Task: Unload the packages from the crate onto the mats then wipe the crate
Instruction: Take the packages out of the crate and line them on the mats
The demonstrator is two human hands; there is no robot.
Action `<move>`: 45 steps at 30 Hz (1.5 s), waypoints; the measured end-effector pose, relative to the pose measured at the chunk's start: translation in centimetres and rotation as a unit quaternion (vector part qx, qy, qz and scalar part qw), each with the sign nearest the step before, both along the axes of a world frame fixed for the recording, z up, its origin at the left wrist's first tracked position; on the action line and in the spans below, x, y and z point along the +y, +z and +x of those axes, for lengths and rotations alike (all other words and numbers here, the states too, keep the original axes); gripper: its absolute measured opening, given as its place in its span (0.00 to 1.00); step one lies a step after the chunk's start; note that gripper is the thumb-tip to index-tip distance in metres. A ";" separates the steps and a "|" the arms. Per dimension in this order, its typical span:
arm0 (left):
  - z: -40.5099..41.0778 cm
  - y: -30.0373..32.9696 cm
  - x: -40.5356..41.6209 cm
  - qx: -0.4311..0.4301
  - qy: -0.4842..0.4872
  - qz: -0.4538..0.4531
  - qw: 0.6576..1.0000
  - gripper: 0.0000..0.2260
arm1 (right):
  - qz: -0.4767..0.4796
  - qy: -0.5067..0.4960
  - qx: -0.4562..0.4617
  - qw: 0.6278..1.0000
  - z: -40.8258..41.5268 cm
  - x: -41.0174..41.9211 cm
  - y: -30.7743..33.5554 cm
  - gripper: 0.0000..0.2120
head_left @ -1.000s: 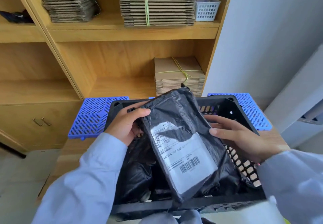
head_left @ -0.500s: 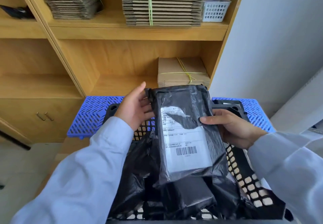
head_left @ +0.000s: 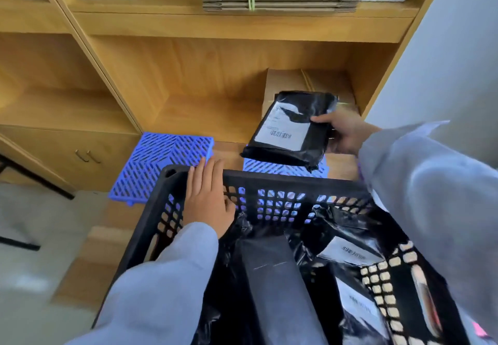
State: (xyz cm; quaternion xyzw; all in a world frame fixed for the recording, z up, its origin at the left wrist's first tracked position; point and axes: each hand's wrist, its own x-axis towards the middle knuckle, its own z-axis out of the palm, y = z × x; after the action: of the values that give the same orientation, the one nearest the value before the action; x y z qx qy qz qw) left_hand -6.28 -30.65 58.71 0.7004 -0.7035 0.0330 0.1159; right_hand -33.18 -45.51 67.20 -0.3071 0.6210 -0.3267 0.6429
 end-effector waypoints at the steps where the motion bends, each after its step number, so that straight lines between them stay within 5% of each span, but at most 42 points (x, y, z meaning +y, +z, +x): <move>1: 0.0 -0.4 -0.1 -0.008 -0.003 -0.017 1.000 0.38 | 0.019 0.008 0.012 1.000 0.3 -1.3 -1.0 0.02; 8: -0.7 -2.7 -1.2 0.004 0.019 -0.105 0.994 0.37 | 0.150 0.138 0.112 0.973 3.6 -6.4 -11.0 0.10; 12: -0.7 -3.7 -1.9 0.014 0.027 -0.158 0.987 0.34 | 0.175 0.170 0.090 0.966 6.0 -7.9 -14.4 0.15; 17: -1.1 -4.4 -2.7 0.026 0.036 -0.204 0.978 0.33 | 0.180 0.176 0.100 0.963 7.3 -8.6 -17.2 0.09; 26: -0.9 -5.0 -2.9 0.021 0.027 -0.219 0.975 0.33 | 0.192 0.242 0.210 0.928 6.8 -8.9 -16.8 0.23; 29: -0.7 -5.1 -2.8 0.018 0.020 -0.208 0.978 0.33 | 0.130 0.260 0.284 0.914 6.6 -8.3 -13.9 0.29; 32: -0.7 -4.7 -2.6 0.017 0.022 -0.181 0.983 0.34 | -0.001 0.304 0.364 0.880 7.0 -6.2 -8.7 0.13; 35: -0.6 -3.6 -2.0 0.017 0.020 -0.142 0.990 0.35 | -0.130 0.327 0.401 0.846 6.9 -2.6 -3.5 0.17; 40: -0.6 -1.7 -1.2 0.026 0.013 -0.038 0.999 0.35 | -0.298 0.245 0.255 0.887 5.9 7.3 2.0 0.06; 42: -0.1 -0.9 -0.7 0.060 -0.005 -0.020 0.998 0.35 | -0.281 0.212 0.188 0.917 5.4 12.5 2.7 0.05; 45: 0.6 1.0 1.4 0.241 -0.011 -0.014 0.970 0.34 | -0.198 0.193 0.196 0.941 4.9 19.0 0.0 0.05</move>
State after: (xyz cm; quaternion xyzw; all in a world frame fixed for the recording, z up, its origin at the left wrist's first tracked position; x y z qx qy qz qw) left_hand -5.70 -29.27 59.74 0.6783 -0.6618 -0.1279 0.2925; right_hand -28.27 -26.48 67.19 -0.6000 0.5866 -0.2458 0.4853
